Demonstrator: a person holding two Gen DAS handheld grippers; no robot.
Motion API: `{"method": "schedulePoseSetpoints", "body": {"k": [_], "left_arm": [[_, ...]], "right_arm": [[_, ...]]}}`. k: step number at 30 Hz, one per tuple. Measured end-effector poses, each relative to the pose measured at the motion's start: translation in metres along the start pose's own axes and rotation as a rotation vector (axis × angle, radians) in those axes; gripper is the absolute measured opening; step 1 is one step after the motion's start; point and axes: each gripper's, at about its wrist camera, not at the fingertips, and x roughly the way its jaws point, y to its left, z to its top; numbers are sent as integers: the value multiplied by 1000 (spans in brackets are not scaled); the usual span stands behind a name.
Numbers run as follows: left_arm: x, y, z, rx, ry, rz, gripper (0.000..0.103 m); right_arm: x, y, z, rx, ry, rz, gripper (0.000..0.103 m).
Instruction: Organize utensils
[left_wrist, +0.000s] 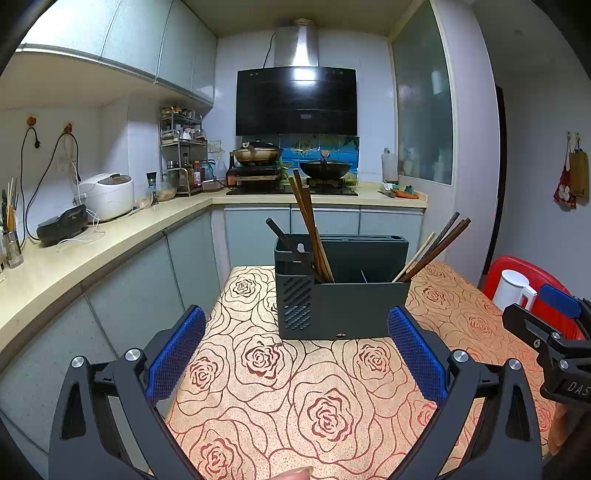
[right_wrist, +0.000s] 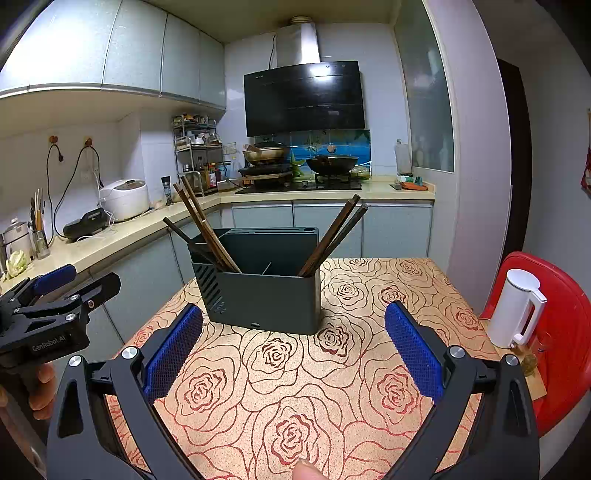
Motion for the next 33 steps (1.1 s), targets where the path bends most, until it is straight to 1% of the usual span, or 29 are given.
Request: {"method": "schedulePoseSetpoints", "body": {"k": [13,33], "left_arm": [[1,0,-3,-11,2,0,96],[0,2,0,-26,-2,8,96]], "right_arm": [[0,0,0,-1,-2,0,96],[0,2,-1,-2,-2,-1,96]]}}
